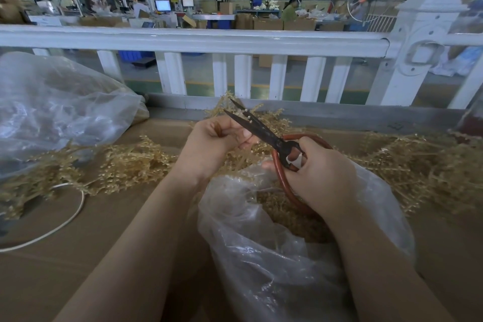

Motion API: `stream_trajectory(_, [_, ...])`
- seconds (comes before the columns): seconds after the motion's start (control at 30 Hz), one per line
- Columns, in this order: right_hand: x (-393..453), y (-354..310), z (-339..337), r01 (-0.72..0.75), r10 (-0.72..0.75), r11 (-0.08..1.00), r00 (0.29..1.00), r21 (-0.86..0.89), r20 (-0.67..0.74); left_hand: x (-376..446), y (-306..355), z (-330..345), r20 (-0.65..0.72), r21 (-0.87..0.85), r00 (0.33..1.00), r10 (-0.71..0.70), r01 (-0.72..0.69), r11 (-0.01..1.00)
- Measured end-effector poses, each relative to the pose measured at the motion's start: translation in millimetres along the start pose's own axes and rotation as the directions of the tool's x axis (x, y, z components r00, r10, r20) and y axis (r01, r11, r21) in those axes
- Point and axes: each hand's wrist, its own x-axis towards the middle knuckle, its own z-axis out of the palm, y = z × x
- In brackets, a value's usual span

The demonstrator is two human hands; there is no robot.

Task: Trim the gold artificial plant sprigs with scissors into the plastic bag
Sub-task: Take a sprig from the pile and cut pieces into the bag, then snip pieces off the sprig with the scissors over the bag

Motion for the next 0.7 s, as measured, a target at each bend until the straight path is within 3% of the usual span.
stream_trajectory(0.23, [-1.3, 0.7, 1.3, -0.002, 0.003, 0.999, 1.000, 0.046, -0.021, -0.5, -1.8, 1.9, 0.018, -0.017, 1.000, -0.003, 0.004, 1.000])
stream_trajectory(0.43, [-0.6, 2.3, 1.4, -0.016, 0.016, 0.998, 1.000, 0.060, 0.011, 0.4, -1.7, -4.5, -0.001, -0.159, 0.999, -0.035, 0.034, 0.987])
stream_trajectory(0.7, [-0.8, 2.2, 2.0, -0.001, 0.001, 0.997, 1.000, 0.076, -0.006, -0.4, -4.1, 1.1, -0.041, -0.085, 0.999, -0.012, 0.008, 0.996])
